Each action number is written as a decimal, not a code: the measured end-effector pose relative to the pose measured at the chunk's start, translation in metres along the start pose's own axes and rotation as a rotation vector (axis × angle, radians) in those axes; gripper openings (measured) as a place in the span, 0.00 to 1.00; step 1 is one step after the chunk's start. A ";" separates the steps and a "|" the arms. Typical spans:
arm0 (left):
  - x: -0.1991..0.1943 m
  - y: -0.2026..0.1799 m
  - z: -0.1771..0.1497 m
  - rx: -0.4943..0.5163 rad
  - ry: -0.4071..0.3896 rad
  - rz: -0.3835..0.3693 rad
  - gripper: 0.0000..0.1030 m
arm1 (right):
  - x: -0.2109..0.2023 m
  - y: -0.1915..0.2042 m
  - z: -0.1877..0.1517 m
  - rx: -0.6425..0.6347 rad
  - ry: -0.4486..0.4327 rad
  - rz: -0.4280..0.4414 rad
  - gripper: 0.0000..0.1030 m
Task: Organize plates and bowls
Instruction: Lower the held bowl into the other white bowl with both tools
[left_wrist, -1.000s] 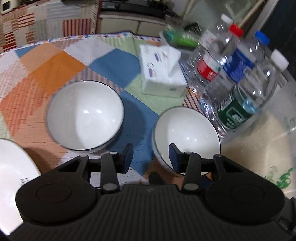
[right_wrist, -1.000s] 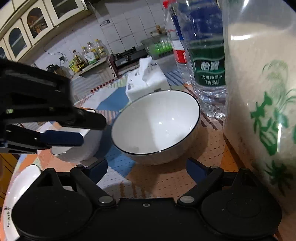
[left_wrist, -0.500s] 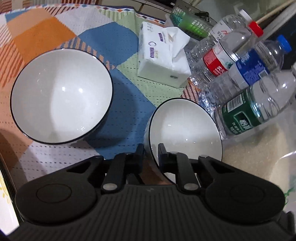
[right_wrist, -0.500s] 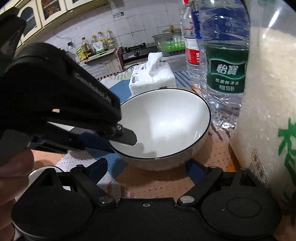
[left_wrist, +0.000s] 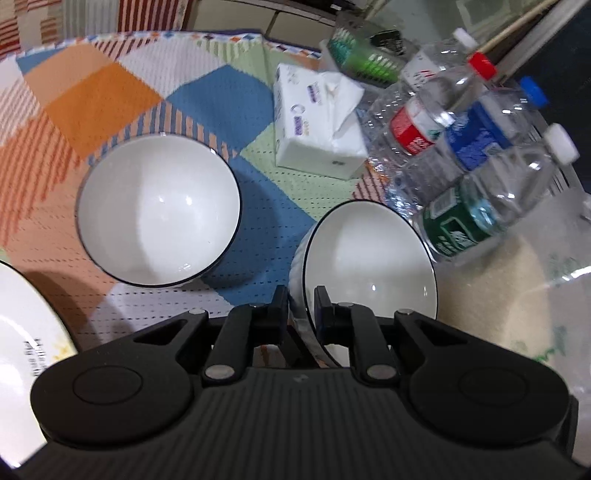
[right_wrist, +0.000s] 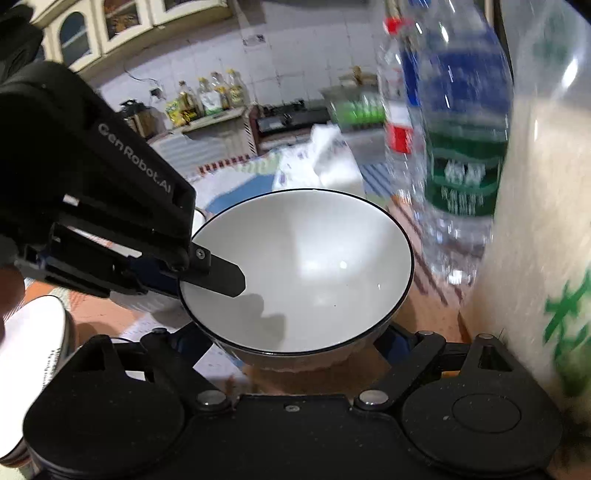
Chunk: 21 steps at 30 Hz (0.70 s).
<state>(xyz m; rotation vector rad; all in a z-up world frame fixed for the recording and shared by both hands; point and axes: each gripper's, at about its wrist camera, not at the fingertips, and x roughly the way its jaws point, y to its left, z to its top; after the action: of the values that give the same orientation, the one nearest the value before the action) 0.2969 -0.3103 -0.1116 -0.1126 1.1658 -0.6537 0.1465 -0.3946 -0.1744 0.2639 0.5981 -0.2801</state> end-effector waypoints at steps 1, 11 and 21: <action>-0.007 -0.002 0.000 0.011 0.002 -0.001 0.13 | -0.004 0.003 0.002 -0.021 -0.009 -0.001 0.91; -0.064 0.002 -0.018 0.048 0.038 -0.013 0.13 | -0.056 0.029 0.004 -0.242 -0.067 0.031 0.94; -0.108 0.026 -0.045 0.039 0.064 0.022 0.13 | -0.094 0.056 -0.008 -0.337 -0.045 0.170 0.95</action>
<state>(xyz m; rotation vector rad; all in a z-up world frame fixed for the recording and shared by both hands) 0.2434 -0.2205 -0.0530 -0.0462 1.2131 -0.6648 0.0868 -0.3231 -0.1173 -0.0173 0.5645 -0.0187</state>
